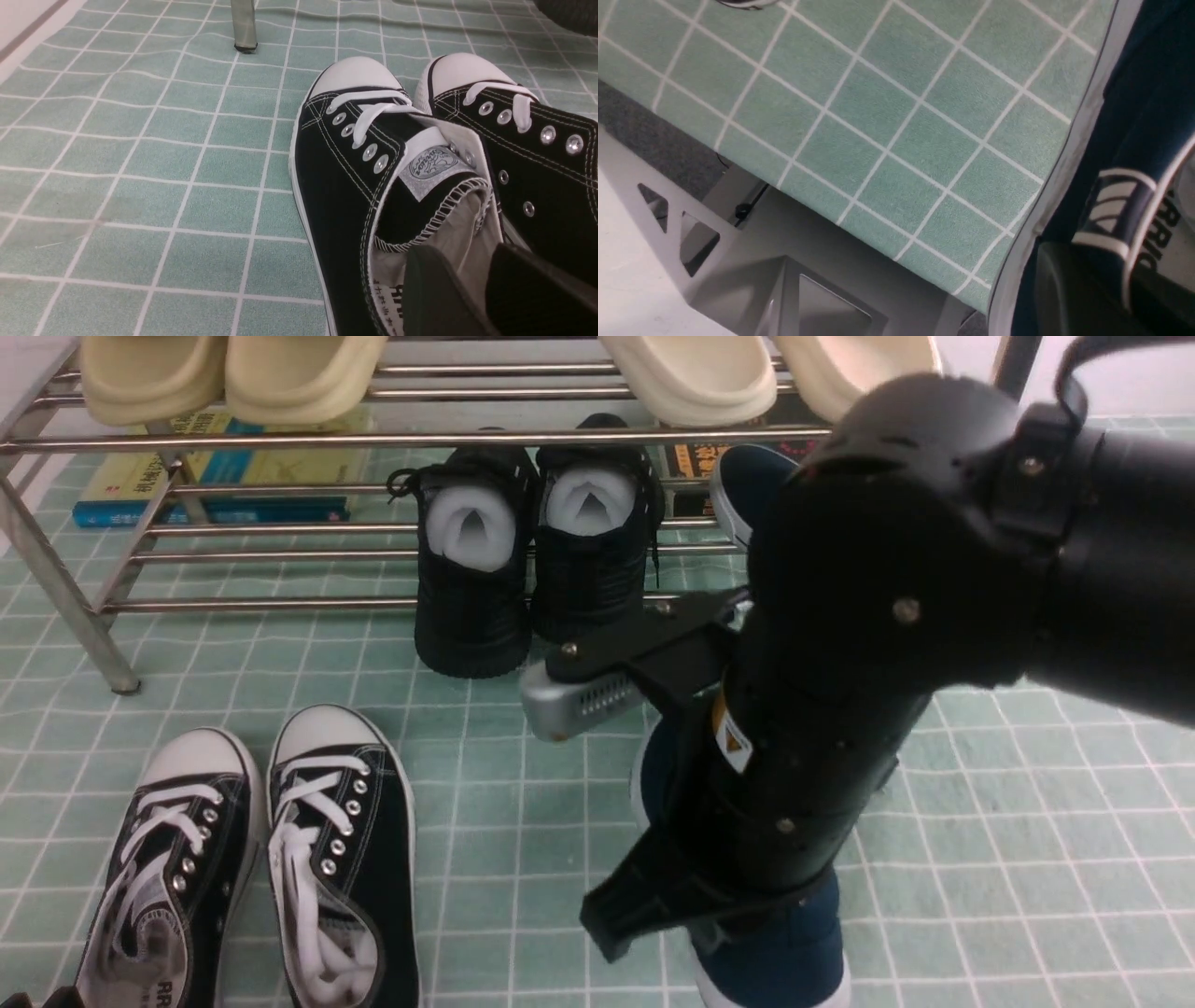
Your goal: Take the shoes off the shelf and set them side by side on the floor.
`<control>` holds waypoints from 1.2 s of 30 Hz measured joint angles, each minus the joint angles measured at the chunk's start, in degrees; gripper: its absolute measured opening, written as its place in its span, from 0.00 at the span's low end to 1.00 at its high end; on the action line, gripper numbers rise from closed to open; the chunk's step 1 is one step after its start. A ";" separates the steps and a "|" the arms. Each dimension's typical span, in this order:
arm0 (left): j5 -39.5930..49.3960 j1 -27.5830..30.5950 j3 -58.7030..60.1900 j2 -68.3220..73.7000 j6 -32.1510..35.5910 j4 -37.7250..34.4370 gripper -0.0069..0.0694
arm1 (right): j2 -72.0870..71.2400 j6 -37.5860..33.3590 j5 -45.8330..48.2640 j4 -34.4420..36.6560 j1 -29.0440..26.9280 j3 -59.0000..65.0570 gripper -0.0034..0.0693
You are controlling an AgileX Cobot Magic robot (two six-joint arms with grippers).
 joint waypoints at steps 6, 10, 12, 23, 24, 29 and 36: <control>0.00 0.00 0.00 0.00 0.00 0.06 0.38 | 2.39 3.10 -7.92 -5.72 -0.48 2.16 0.10; 0.00 0.00 0.00 0.00 0.00 0.06 0.38 | 5.34 3.71 -13.39 -7.69 -1.47 2.16 0.11; 0.00 0.00 0.00 0.00 0.00 0.06 0.39 | 6.60 3.75 -14.99 -7.83 -1.95 2.16 0.11; 0.00 0.00 0.00 -0.01 0.00 0.06 0.40 | 12.33 5.07 -22.47 -7.05 -3.61 2.16 0.13; 0.00 0.00 0.00 -0.01 0.00 0.06 0.40 | 12.38 5.07 -22.57 -6.96 -3.61 2.16 0.13; 0.00 0.00 0.00 -0.01 0.00 0.06 0.40 | 12.81 5.18 -23.84 -4.17 -3.61 2.16 0.30; 0.00 0.00 0.00 -0.06 0.00 0.06 0.40 | 10.79 0.89 -15.91 -0.87 -4.08 -3.08 0.57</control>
